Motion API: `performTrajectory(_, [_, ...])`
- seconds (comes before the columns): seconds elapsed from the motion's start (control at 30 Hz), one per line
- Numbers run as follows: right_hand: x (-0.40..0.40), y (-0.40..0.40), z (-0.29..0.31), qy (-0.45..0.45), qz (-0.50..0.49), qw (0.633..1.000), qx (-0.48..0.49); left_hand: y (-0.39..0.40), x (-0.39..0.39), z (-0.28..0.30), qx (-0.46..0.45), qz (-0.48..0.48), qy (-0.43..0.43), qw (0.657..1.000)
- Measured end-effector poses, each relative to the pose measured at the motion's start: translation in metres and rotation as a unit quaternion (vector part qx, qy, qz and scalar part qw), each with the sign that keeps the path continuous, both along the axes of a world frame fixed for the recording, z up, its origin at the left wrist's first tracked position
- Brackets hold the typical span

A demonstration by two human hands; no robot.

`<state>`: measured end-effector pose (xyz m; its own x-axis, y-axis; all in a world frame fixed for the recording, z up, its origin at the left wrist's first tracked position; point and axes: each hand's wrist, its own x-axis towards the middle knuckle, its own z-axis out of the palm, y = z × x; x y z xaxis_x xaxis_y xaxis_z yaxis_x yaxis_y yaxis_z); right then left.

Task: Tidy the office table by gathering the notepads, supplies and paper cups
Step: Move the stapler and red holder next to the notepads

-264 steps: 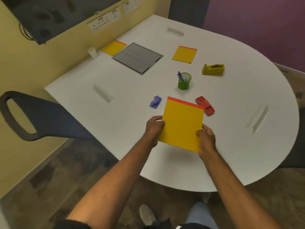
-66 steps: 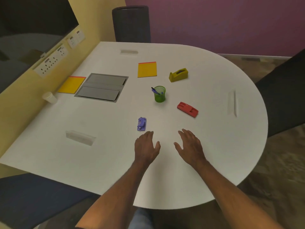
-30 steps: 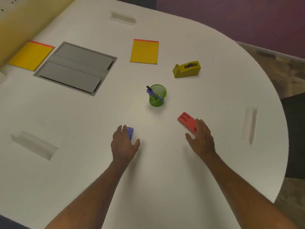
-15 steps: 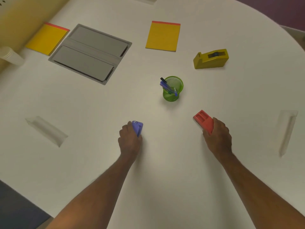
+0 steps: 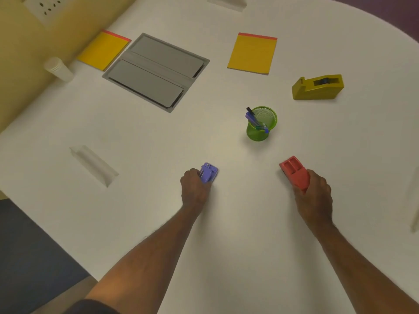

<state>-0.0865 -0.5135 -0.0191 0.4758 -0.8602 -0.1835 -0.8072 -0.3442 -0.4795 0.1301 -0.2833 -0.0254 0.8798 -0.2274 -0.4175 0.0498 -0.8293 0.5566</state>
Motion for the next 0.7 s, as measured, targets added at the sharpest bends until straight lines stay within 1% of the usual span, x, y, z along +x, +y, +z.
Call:
performTrajectory(0.13, [0.012,0.04,0.011,-0.029,0.009,0.999,0.027,0.018,-0.005,0.022,-0.035,0.036,0.02,0.999])
performTrajectory(0.27, [0.038,0.09,0.023,-0.065,0.037,0.996,0.049,0.046,0.004,0.046,-0.059,0.055,0.004,0.997])
performTrajectory(0.37, [0.068,0.126,0.031,-0.074,0.058,0.993,0.067,0.07,0.024,0.064,-0.076,0.068,-0.012,0.995])
performTrajectory(0.53, [0.14,0.178,0.043,-0.108,0.087,0.987,0.079,0.115,0.085,0.083,-0.1,0.086,-0.045,0.99])
performTrajectory(0.7, [0.229,0.224,0.045,-0.122,0.101,0.985,0.071,0.161,0.17,0.086,-0.112,0.093,-0.058,0.988])
